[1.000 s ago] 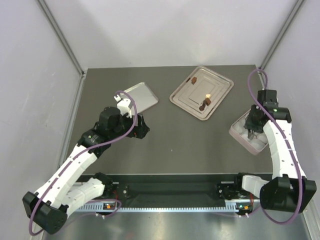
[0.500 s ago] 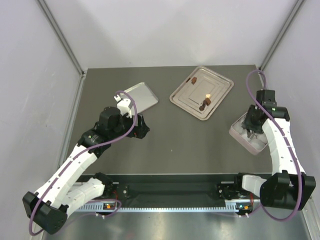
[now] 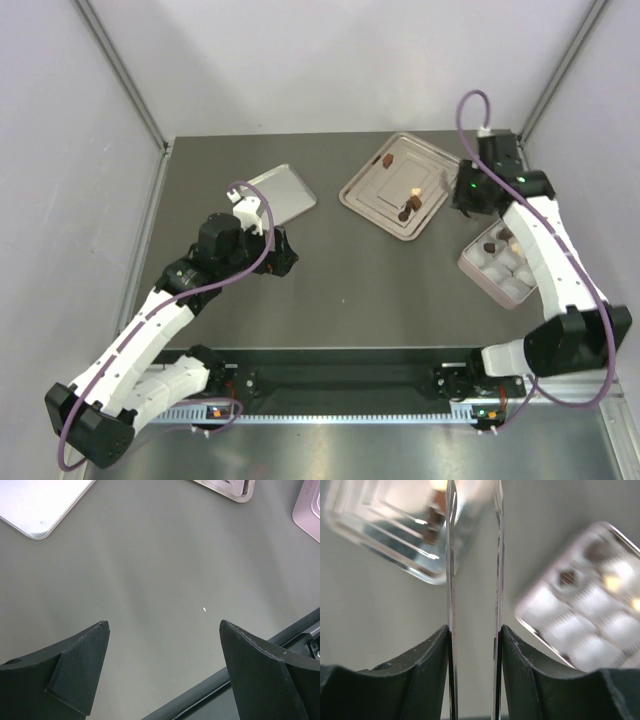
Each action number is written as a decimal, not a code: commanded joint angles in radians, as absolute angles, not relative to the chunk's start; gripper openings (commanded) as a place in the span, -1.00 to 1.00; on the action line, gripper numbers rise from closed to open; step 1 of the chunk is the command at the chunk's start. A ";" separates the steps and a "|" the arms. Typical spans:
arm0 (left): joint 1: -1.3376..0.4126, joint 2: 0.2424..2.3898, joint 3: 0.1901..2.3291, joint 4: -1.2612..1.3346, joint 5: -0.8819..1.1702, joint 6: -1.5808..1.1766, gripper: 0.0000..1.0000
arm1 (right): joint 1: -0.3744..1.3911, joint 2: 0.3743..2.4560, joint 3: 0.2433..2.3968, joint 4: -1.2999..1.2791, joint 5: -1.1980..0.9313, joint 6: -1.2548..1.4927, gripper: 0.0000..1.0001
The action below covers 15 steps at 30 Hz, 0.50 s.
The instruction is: Pack the chocolate
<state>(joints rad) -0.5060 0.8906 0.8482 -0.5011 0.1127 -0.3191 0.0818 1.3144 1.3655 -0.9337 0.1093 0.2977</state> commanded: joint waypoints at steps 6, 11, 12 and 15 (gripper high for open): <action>-0.511 0.885 0.862 -0.488 0.064 -0.311 0.93 | 0.307 1.661 1.636 -0.706 0.185 0.347 -0.12; -0.511 0.896 0.865 -0.494 0.051 -0.308 0.93 | 0.374 1.830 1.782 -0.638 0.258 0.385 -0.11; -0.511 0.897 0.865 -0.495 0.048 -0.307 0.93 | 0.380 1.877 1.796 -0.621 0.273 0.393 -0.11; -0.511 0.894 0.867 -0.500 0.034 -0.305 0.93 | 0.382 1.957 1.844 -0.597 0.287 0.431 -0.11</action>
